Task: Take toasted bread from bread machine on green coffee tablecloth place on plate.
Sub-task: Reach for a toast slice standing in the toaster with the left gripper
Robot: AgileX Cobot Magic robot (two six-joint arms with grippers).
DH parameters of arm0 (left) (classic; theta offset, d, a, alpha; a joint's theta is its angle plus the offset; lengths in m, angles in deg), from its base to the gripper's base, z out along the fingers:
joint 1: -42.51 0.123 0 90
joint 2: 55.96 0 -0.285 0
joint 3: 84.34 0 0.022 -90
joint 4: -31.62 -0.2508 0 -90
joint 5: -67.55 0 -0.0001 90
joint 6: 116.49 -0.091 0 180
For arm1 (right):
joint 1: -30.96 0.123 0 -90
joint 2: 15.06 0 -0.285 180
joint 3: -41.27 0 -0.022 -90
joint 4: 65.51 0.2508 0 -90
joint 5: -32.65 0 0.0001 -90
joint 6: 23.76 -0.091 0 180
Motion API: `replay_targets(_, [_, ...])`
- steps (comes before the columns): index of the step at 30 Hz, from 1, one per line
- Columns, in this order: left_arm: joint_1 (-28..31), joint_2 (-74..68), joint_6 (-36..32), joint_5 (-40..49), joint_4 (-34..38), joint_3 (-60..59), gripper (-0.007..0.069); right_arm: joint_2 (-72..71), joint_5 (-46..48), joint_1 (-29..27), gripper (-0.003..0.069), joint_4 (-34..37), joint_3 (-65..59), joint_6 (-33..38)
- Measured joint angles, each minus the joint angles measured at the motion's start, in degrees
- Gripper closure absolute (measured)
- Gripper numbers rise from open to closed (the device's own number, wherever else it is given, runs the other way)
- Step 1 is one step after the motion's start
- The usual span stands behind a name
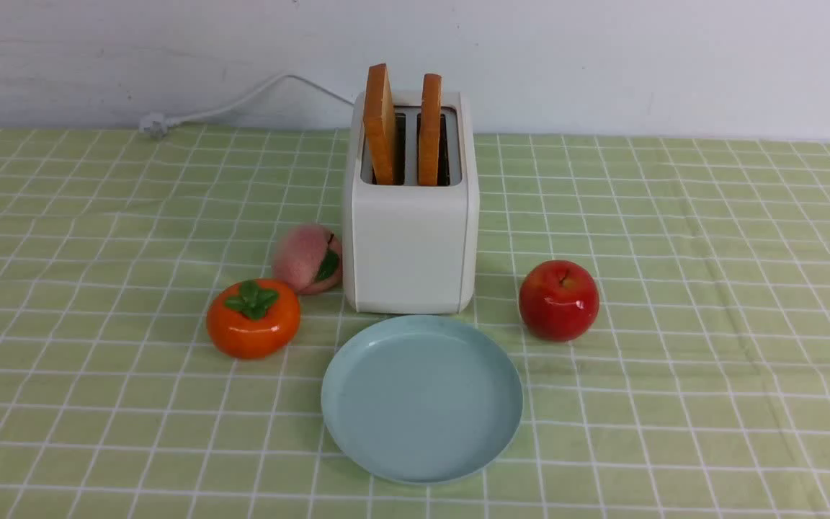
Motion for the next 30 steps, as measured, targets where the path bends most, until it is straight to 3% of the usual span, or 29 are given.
replay_targets(30, [0.0, 0.0, 0.0, 0.0, 0.0, 0.0, 0.0477, 0.0, 0.0, 0.0, 0.0419, 0.0, 0.0, 0.0])
